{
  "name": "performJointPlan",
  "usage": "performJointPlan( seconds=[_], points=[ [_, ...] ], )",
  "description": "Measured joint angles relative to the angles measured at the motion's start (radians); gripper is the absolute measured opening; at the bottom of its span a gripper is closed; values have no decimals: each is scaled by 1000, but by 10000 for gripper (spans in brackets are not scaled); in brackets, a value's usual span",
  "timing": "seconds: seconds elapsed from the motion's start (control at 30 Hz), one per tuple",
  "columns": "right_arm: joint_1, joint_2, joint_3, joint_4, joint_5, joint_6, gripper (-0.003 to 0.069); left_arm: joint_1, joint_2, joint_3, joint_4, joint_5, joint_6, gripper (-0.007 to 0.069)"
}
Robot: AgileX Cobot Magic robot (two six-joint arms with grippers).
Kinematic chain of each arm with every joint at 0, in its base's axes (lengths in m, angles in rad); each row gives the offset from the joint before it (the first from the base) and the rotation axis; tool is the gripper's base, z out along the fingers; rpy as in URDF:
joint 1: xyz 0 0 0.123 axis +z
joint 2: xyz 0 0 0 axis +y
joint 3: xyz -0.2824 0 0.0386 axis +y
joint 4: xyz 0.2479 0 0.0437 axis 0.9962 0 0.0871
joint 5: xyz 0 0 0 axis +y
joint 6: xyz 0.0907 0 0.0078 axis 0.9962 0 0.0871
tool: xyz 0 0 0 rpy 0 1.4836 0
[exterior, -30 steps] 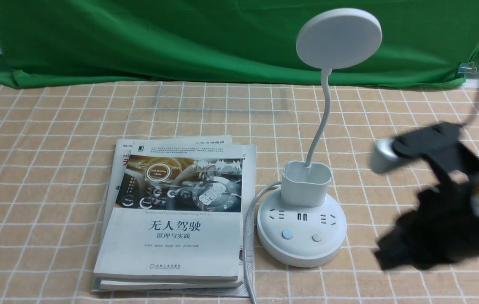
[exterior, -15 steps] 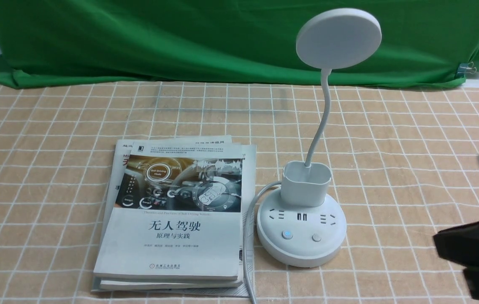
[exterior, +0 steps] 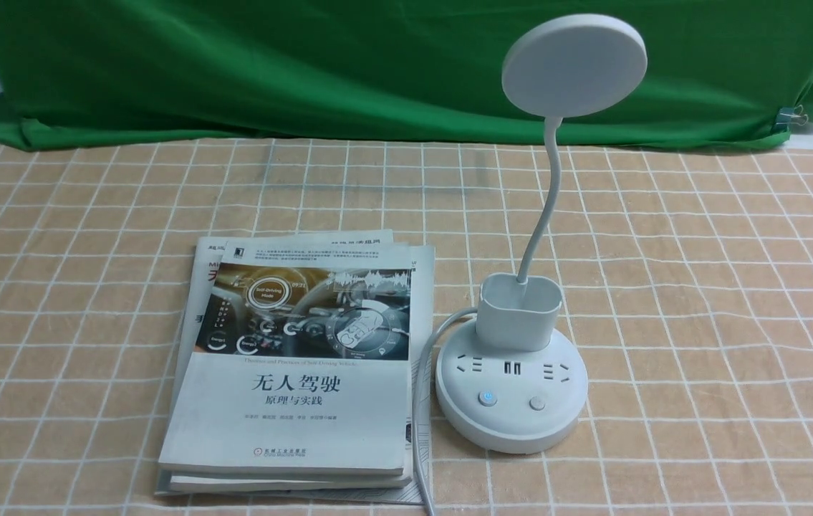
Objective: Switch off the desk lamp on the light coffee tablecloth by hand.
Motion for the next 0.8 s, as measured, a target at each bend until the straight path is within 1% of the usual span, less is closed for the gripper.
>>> performJointPlan(
  seconds=[0.1, 0.17, 0.23, 0.4, 0.6, 0.8],
  points=[
    [-61, -92, 68, 0, -38, -44, 32, 0, 0, 0, 0, 0, 0, 4],
    [-93, -158, 117, 0, -69, -101, 32, 0, 0, 0, 0, 0, 0, 4],
    [-108, -205, 140, 0, -77, -125, 30, 0, 0, 0, 0, 0, 0, 4],
    [-123, -292, 191, 0, -94, -143, 29, 0, 0, 0, 0, 0, 0, 4],
    [-123, -378, 259, 0, -112, -127, 29, 0, 0, 0, 0, 0, 0, 4],
    [-123, -384, 260, 0, -149, -123, 29, 0, 0, 0, 0, 0, 0, 4]
  ],
)
